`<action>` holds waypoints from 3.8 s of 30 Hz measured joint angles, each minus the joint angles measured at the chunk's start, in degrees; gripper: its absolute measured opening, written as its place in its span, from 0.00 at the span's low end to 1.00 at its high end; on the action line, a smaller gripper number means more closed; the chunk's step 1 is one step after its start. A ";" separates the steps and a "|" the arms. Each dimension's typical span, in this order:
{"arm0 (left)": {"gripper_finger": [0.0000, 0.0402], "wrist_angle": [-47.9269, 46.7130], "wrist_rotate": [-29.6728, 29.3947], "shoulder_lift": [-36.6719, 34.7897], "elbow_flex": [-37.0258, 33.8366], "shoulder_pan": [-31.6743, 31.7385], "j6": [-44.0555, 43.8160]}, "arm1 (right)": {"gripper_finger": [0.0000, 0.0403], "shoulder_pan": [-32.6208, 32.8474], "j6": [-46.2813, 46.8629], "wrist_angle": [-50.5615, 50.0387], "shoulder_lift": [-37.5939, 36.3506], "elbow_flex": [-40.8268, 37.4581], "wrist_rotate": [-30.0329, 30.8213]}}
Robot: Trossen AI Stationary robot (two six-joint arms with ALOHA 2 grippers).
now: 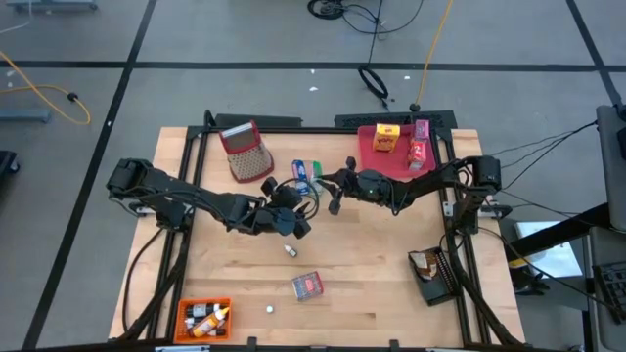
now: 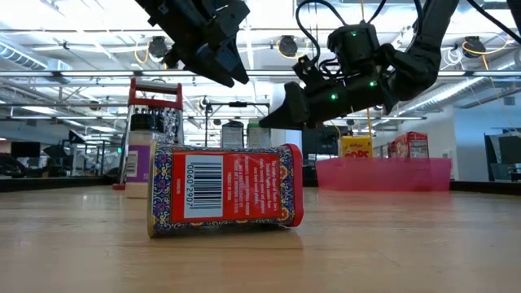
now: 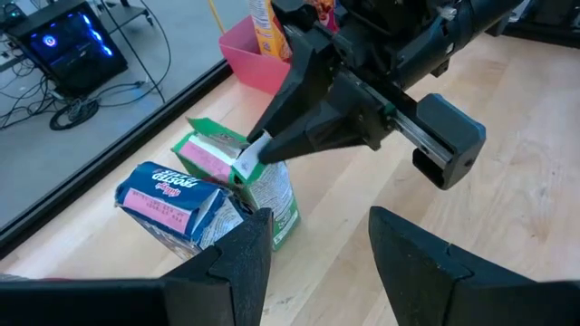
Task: Pick & Place Kitchen Items
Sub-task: Put the green cereal box into the pink bin
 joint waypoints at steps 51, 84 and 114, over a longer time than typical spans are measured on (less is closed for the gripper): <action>0.46 -1.08 1.00 2.05 0.04 0.15 -1.62 | 0.00 -4.95 -12.60 -26.63 -47.36 -15.63 18.14; 0.46 0.05 0.98 2.03 0.00 0.15 -1.13 | 0.00 -22.83 -16.45 -35.10 -53.33 -22.34 17.72; 0.46 0.31 0.96 2.03 0.00 0.15 -0.54 | 0.22 -22.70 -13.66 -30.31 -55.12 -29.15 23.56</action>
